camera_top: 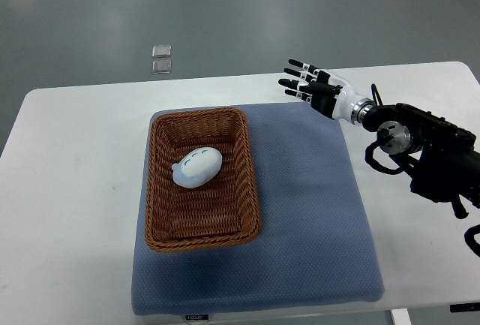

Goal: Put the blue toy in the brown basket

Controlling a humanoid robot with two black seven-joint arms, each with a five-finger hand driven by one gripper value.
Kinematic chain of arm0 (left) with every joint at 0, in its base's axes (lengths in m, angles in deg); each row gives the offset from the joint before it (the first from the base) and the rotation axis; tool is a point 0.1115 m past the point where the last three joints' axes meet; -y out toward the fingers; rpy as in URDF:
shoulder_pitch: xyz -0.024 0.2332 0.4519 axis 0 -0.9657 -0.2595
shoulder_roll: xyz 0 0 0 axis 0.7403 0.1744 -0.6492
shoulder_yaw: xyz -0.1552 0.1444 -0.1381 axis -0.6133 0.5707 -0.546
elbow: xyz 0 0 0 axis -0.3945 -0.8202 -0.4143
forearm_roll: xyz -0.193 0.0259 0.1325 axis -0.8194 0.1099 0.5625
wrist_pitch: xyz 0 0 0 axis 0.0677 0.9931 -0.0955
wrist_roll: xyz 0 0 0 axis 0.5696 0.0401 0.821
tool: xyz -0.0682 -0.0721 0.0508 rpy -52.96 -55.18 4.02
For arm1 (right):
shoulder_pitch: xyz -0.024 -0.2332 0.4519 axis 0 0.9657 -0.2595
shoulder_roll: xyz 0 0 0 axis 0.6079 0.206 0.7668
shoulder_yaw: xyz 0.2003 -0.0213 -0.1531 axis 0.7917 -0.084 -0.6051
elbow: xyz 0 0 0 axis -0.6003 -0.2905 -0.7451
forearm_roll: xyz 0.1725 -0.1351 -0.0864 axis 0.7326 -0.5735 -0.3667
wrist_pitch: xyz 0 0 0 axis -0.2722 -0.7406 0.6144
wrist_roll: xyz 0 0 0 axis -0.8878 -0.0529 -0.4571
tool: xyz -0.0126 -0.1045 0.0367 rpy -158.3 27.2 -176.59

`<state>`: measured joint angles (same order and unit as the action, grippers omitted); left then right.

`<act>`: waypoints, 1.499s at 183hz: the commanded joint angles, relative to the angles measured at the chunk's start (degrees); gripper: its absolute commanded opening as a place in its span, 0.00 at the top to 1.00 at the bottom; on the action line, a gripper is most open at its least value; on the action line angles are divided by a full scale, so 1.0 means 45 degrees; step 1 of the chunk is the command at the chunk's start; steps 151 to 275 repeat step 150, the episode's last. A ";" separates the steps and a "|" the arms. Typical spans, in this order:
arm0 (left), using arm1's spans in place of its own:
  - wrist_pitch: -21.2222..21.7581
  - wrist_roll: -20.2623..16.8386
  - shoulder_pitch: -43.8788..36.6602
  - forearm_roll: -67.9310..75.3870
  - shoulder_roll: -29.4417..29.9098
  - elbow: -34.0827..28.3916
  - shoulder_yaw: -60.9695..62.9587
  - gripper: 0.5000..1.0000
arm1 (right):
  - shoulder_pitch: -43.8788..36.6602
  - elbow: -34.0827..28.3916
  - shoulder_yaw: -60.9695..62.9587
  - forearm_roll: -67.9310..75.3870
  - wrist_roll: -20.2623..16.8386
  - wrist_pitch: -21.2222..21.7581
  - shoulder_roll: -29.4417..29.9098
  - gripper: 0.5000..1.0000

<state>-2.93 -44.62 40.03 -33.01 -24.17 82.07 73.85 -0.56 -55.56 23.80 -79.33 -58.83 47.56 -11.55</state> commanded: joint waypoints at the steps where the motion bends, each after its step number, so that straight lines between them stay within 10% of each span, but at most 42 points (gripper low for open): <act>1: 0.0000 0.0014 0.0002 0.0000 0.0000 0.0000 0.0000 0.00 | 0.0165 0.0069 0.0279 0.0085 -0.0007 0.0115 -0.0002 0.18; 275: 0.0000 -0.0005 0.0002 0.0000 0.0000 0.0000 0.0000 0.00 | 0.0380 0.0050 0.0455 -0.0169 0.0149 0.0037 0.0135 0.17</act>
